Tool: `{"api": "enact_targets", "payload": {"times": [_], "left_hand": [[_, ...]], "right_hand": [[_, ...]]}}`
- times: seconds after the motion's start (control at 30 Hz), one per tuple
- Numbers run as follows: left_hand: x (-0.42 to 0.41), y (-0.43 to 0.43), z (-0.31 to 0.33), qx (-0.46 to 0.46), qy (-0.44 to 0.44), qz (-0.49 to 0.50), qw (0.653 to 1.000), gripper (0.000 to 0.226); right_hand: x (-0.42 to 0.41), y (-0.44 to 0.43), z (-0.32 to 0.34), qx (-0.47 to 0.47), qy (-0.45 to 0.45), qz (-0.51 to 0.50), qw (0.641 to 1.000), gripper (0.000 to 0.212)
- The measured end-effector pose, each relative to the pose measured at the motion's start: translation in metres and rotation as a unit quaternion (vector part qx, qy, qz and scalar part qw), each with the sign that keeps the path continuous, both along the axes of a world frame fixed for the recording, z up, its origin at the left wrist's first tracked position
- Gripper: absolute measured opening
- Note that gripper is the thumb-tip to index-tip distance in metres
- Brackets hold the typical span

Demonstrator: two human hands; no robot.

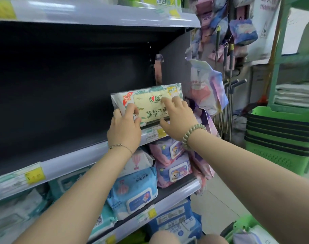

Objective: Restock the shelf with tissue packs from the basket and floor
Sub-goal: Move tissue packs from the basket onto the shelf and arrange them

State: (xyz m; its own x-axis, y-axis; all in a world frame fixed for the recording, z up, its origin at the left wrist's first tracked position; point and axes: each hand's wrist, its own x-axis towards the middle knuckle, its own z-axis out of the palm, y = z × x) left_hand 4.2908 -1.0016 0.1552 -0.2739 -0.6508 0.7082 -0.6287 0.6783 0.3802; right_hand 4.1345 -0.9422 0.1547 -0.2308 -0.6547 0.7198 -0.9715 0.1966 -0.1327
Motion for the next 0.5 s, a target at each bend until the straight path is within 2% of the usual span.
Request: {"api": "enact_targets", "payload": {"times": [0.1, 0.17, 0.27, 0.4, 0.5], "left_hand": [[0.001, -0.012, 0.003, 0.01, -0.046, 0.029, 0.998, 0.01], [0.001, -0.018, 0.001, 0.038, -0.071, 0.034, 0.996, 0.013], [0.001, -0.021, -0.004, 0.04, -0.082, 0.05, 0.995, 0.015], [0.0, -0.012, -0.009, -0.057, -0.055, 0.028, 0.996, 0.023], [-0.007, -0.007, -0.014, -0.144, -0.08, -0.004, 0.986, 0.02]], "right_hand": [[-0.003, -0.002, -0.002, 0.021, -0.063, 0.058, 0.996, 0.041], [-0.006, -0.002, -0.003, 0.069, -0.093, 0.081, 0.99, 0.041], [-0.01, 0.001, -0.005, 0.11, -0.076, 0.082, 0.988, 0.044], [-0.012, 0.011, -0.008, 0.079, -0.023, 0.03, 0.996, 0.037], [-0.013, 0.022, -0.01, 0.071, 0.04, -0.003, 0.997, 0.032]]}}
